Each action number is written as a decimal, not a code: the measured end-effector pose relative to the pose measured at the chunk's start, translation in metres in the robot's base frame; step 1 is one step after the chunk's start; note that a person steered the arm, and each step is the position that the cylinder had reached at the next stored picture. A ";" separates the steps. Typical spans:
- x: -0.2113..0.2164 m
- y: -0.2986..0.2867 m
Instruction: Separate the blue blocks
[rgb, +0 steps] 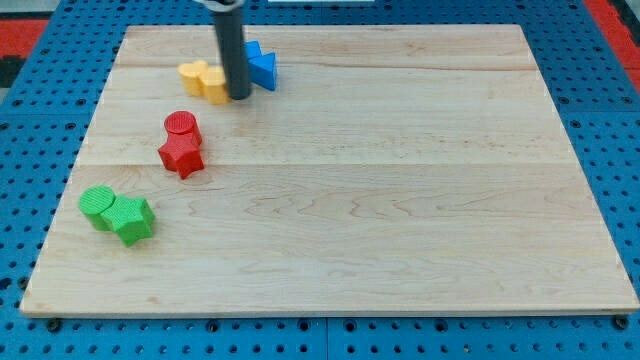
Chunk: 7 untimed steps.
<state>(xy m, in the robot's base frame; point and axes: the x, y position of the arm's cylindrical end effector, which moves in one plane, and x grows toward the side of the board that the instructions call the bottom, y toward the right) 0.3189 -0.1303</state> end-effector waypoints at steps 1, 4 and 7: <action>-0.014 -0.046; -0.094 0.047; -0.063 0.060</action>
<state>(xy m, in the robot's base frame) 0.2556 -0.0704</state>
